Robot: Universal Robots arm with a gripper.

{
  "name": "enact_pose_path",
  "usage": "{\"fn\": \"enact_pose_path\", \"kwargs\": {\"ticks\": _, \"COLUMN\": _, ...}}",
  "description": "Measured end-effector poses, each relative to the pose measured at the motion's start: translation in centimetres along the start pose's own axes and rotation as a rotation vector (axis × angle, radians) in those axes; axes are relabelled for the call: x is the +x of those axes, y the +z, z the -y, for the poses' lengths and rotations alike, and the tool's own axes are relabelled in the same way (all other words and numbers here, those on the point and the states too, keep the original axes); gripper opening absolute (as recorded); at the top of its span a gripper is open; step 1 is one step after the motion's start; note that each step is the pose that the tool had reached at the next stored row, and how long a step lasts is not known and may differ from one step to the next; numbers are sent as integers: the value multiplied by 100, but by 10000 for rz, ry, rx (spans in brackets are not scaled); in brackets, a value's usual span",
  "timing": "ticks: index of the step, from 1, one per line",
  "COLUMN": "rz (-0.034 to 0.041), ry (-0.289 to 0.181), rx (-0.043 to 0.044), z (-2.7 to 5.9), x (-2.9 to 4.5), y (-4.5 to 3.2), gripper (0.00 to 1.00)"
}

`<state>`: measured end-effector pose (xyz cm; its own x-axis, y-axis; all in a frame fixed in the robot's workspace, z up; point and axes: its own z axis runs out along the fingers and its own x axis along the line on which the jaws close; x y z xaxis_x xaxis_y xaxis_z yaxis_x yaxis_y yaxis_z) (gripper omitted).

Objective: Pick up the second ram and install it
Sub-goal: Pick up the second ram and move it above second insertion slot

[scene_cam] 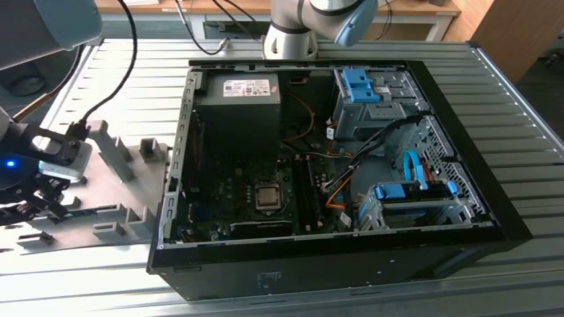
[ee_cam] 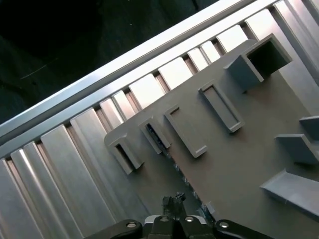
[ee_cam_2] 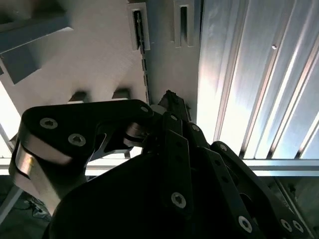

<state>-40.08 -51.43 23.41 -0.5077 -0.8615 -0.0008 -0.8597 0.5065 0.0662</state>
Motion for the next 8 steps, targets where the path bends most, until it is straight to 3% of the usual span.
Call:
{"fn": "enact_pose_path", "kwargs": {"ticks": 1, "rz": 81, "ry": -79, "rx": -50, "z": 0, "x": 0, "y": 0, "gripper": 11}}
{"fn": "enact_pose_path", "kwargs": {"ticks": 2, "rz": 92, "ry": -217, "rx": -64, "z": -1, "x": -1, "y": 0, "gripper": 11}}
{"fn": "enact_pose_path", "kwargs": {"ticks": 8, "rz": 32, "ry": -1280, "rx": -78, "z": 1, "x": 0, "y": 6, "gripper": 11}}
